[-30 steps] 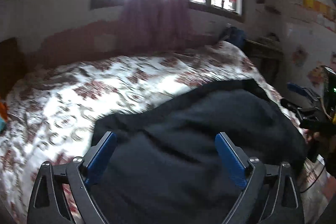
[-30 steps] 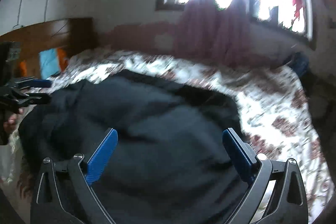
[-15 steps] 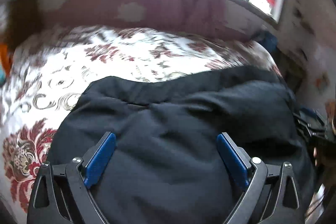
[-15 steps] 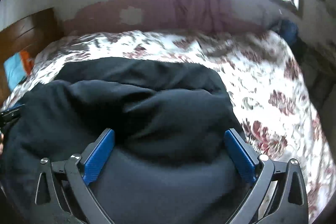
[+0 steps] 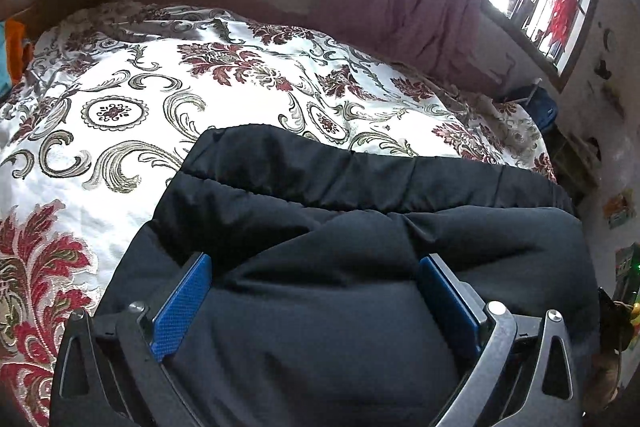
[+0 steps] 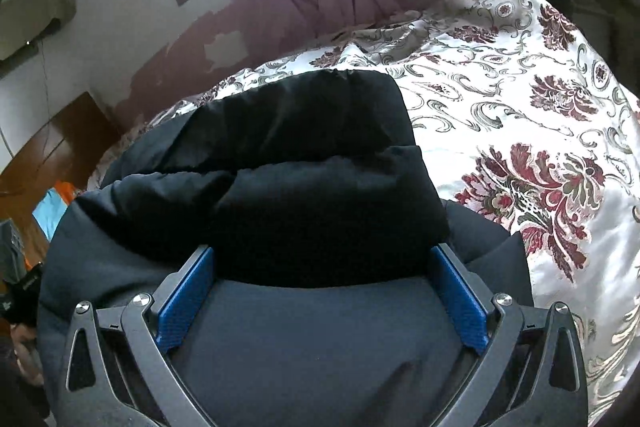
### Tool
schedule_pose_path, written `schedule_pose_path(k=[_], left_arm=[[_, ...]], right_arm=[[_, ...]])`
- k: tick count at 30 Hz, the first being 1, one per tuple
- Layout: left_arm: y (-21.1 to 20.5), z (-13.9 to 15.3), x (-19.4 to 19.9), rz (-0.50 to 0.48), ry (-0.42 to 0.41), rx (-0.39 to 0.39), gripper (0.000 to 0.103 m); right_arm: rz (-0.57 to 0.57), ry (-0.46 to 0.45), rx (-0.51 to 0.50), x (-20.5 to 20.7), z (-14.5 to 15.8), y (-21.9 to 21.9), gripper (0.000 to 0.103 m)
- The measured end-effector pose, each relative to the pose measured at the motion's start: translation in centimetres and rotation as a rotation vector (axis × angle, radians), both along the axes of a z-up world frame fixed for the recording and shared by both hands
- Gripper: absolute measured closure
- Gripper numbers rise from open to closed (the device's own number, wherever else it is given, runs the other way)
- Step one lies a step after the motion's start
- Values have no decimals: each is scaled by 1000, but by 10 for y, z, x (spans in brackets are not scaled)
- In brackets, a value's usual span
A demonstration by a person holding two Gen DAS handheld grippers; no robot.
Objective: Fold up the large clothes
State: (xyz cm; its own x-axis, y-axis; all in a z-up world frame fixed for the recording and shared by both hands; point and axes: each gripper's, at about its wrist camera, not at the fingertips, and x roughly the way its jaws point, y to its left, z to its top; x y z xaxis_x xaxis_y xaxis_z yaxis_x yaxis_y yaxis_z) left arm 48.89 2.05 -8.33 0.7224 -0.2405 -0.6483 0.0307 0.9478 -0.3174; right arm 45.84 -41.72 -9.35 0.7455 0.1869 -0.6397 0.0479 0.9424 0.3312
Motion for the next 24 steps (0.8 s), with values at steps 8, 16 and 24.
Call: schedule_pose_path(k=[8, 16, 24], left_arm=[[3, -4, -2, -2, -11, -20, 0], [3, -7, -6, 1, -28, -26, 0], [18, -14, -22, -28, -116, -154, 0]], right_arm=[[-9, -17, 29, -1, 0, -7, 1], [-66, -99, 126, -24, -2, -24, 2], [-348, -177, 494, -95, -51, -91, 2]])
